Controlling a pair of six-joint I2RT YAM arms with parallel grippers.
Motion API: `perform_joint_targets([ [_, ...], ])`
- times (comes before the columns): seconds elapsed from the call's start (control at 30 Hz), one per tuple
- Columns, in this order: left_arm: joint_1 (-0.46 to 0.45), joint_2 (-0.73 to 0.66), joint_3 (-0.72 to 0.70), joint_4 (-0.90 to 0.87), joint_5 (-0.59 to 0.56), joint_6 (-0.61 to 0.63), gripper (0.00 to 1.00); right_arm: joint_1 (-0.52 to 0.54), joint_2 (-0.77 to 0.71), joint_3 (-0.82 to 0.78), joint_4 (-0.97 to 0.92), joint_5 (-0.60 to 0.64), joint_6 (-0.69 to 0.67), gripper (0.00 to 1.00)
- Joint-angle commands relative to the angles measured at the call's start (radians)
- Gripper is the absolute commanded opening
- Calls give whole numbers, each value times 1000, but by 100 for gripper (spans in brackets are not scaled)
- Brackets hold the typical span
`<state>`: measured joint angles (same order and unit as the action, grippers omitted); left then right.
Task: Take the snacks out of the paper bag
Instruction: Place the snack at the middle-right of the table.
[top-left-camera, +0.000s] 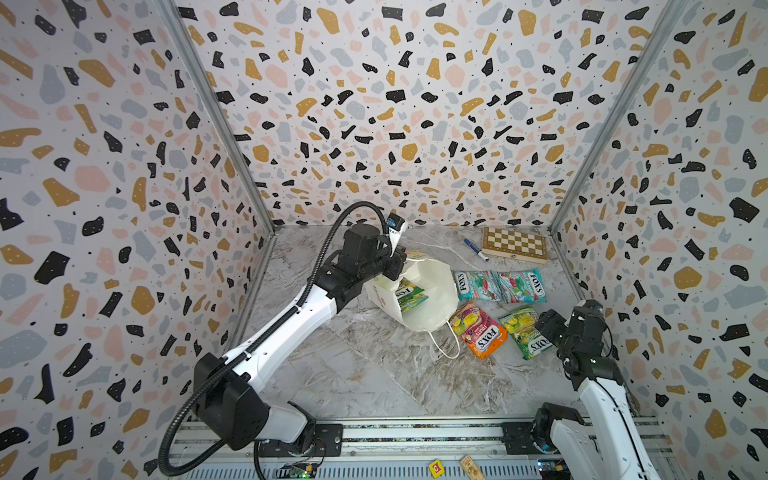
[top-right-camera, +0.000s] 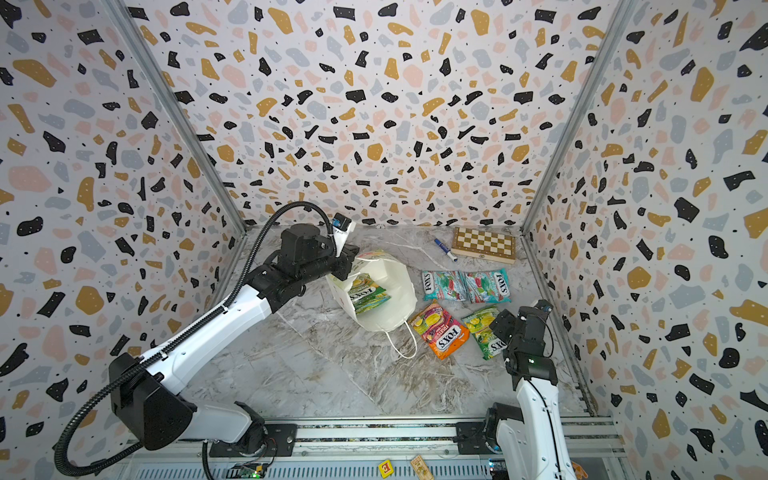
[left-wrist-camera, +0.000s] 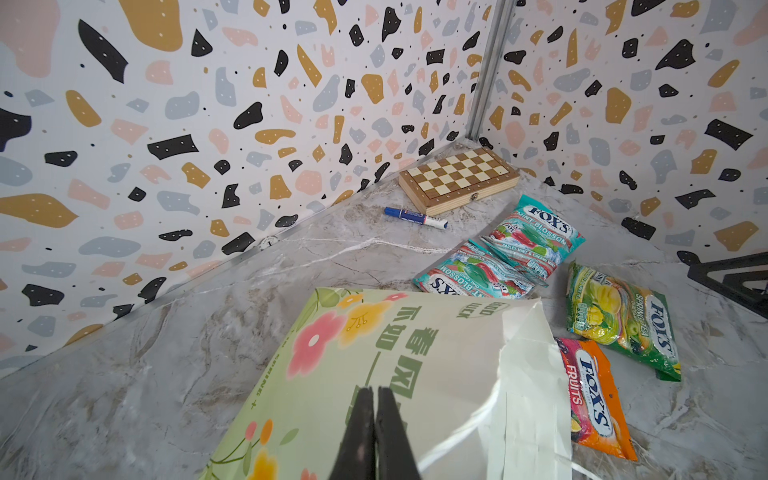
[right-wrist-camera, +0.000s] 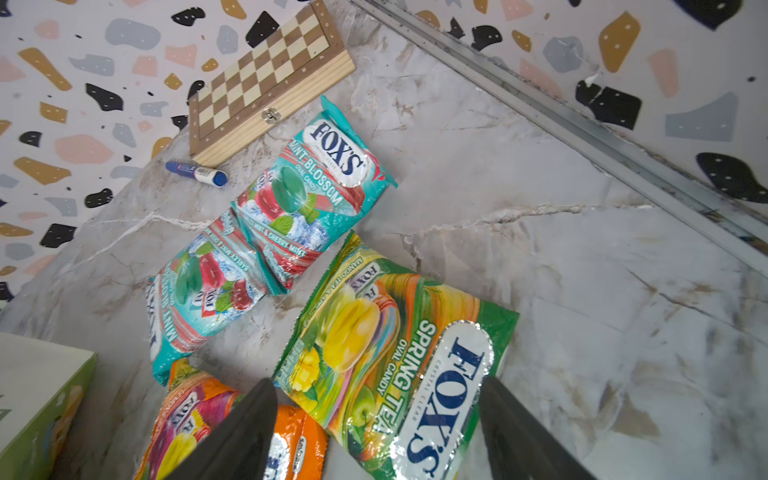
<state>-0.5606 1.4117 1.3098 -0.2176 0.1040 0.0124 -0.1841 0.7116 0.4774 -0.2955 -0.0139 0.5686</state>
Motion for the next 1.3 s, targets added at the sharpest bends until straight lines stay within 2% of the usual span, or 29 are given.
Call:
perform_joint_targets([
  [0.0, -2, -15, 28, 33, -5, 9, 0, 0, -3, -2, 86, -153, -15, 78],
  [0.2, -2, -19, 27, 39, 21, 8, 0, 58, 24, 11, 208, -388, -41, 77],
  [0.3, -2, -23, 26, 45, 39, 8, 0, 141, 56, 36, 287, -496, -47, 77],
  [0.37, -2, -25, 22, 49, 48, 7, 0, 214, 84, 55, 331, -527, -39, 77],
  [0.53, -2, -35, 17, 55, 62, 9, 0, 426, 165, 113, 406, -512, -35, 76],
  [0.77, -2, -44, 13, 64, 62, 10, 0, 688, 306, 182, 477, -413, -19, 73],
  [1.03, -2, -45, 13, 64, 54, 10, 0, 856, 493, 257, 526, -377, -46, 70],
  [1.27, -2, -49, 12, 63, 47, 11, 0, 928, 652, 339, 524, -315, -46, 67],
])
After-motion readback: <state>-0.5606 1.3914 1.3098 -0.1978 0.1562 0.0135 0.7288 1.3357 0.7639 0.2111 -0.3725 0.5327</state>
